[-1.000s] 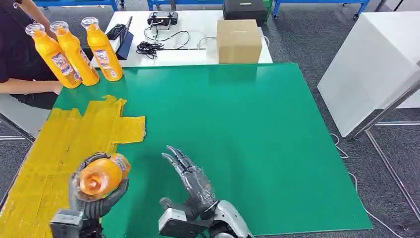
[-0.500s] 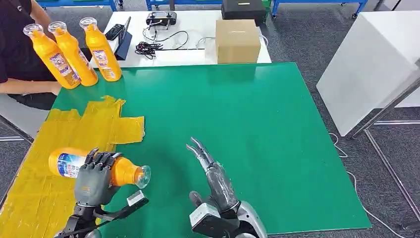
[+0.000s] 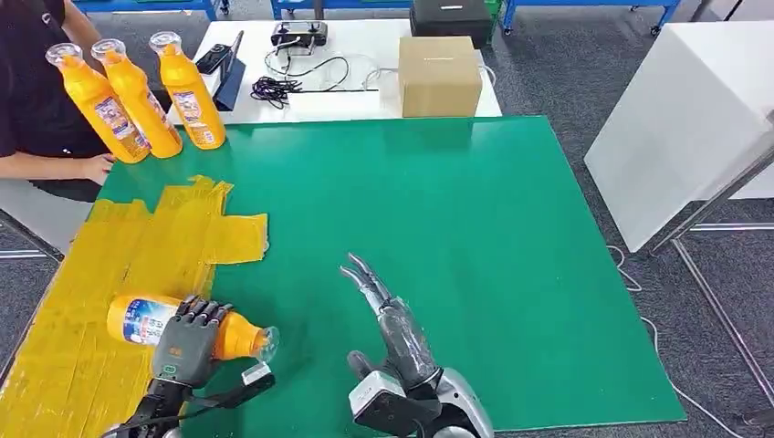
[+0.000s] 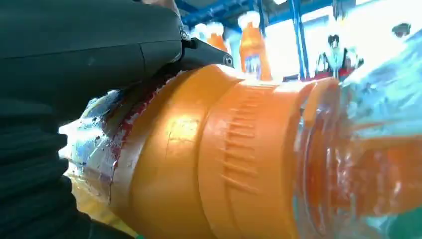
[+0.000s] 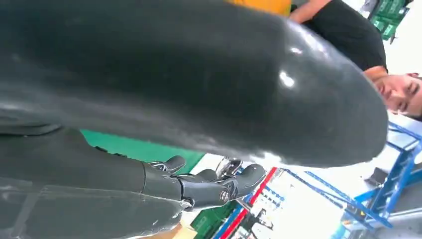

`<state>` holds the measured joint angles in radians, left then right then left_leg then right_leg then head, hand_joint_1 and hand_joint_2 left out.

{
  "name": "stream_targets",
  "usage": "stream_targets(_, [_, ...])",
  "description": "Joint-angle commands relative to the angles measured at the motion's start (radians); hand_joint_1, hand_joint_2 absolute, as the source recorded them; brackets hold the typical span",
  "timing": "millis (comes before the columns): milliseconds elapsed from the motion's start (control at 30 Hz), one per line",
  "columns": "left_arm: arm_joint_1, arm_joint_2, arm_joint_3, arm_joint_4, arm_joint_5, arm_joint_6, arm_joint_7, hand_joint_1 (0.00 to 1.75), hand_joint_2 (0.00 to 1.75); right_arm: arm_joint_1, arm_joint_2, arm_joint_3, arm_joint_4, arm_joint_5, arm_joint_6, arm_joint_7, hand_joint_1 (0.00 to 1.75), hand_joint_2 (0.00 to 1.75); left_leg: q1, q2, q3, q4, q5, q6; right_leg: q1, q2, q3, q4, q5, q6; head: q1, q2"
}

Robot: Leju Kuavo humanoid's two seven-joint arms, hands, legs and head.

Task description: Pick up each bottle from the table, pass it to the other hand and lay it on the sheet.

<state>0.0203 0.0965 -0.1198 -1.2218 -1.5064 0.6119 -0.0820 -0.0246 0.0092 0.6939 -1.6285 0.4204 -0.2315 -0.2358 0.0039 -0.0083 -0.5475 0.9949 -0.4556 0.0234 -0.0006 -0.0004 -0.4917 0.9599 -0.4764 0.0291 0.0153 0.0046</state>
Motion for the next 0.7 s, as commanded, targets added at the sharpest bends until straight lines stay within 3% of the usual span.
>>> stream_targets(33, [-0.062,0.033,-0.037,0.144,0.002,-0.015,0.007,1.75,1.75,-0.033,-0.02,0.01,0.014,-0.005,0.007,0.006,0.0,0.0,0.0,0.0,0.001,-0.001,0.0,-0.001,0.0,0.0,0.001,-0.001,0.0,0.0,0.0,0.0])
stream_targets(233, [-0.118,0.053,0.012,0.236,-0.013,-0.079,0.073,1.75,1.75,-0.043,-0.018,0.016,0.026,-0.011,0.021,0.008,0.0,0.0,0.0,0.001,0.002,-0.001,0.001,-0.001,0.0,0.0,0.001,-0.001,0.001,0.0,0.0,0.0])
stream_targets(267, [-0.128,0.057,0.026,0.251,-0.007,-0.08,0.073,0.03,1.75,-0.045,-0.017,0.018,0.03,-0.012,0.02,0.008,0.0,0.0,0.0,0.001,0.002,-0.001,0.001,-0.001,0.0,0.0,0.002,-0.001,0.001,0.0,0.0,0.0])
stream_targets(300, [-0.132,0.065,0.03,0.261,-0.008,-0.079,0.069,0.0,0.0,-0.046,-0.017,0.019,0.032,-0.013,0.022,0.008,0.0,0.0,0.001,0.001,0.002,-0.002,0.001,-0.001,0.001,0.001,0.002,-0.001,0.002,0.0,0.0,0.0])
stream_targets(700, [-0.083,0.012,0.084,0.15,-0.05,0.04,0.148,0.0,0.0,-0.029,-0.024,0.013,0.035,-0.014,0.012,0.016,0.0,0.0,0.0,0.001,0.007,-0.001,0.001,-0.001,0.0,0.001,0.006,0.0,0.001,0.0,0.0,0.0])
